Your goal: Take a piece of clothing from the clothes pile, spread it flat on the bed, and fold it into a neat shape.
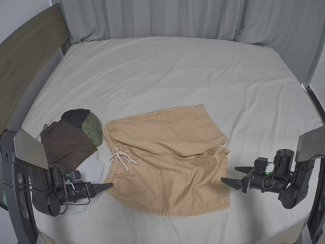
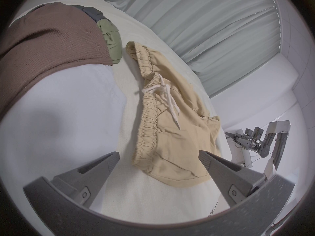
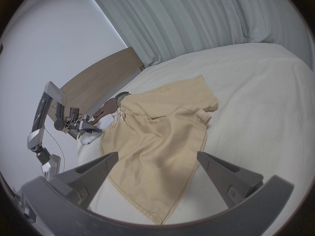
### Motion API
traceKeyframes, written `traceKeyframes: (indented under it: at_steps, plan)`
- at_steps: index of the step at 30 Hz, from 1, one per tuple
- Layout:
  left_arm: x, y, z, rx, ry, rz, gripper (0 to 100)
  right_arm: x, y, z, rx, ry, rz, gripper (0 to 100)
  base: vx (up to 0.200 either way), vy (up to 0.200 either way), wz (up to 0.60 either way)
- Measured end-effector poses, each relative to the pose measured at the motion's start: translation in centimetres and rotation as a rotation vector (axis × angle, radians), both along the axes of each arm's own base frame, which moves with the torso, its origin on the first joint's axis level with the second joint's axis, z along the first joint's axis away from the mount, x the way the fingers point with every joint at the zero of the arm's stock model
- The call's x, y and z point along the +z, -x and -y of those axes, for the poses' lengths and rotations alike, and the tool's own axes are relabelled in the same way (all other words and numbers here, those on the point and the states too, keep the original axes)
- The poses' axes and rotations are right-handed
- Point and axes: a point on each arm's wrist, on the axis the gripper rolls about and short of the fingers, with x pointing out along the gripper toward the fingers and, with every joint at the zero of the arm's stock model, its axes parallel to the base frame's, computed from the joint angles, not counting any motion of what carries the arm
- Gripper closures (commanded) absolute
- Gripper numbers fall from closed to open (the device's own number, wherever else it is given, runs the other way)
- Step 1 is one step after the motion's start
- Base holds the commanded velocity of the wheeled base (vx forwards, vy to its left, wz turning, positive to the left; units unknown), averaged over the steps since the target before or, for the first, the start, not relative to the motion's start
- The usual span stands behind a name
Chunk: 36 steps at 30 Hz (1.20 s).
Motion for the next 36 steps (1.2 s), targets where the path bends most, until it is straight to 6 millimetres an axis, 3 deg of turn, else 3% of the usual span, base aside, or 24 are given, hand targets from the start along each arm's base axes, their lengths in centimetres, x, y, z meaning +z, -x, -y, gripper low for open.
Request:
traceKeyframes:
  at_steps: [18,19,36]
  plan:
    - [-0.9,-1.1,1.3,0.041,0.028,-0.046,0,-0.2,0.0,0.0,0.003,0.009,0.001,0,0.000,0.000,0.00]
    - [-1.0,-1.1,1.3,0.040,0.028,-0.046,100,-0.2,0.0,0.0,0.003,0.009,0.001,0,0.000,0.000,0.00]
    - [-1.3,-1.3,1.7,0.026,0.025,-0.046,100,-0.3,0.1,0.1,0.001,0.010,-0.009,0,0.000,0.000,0.00]
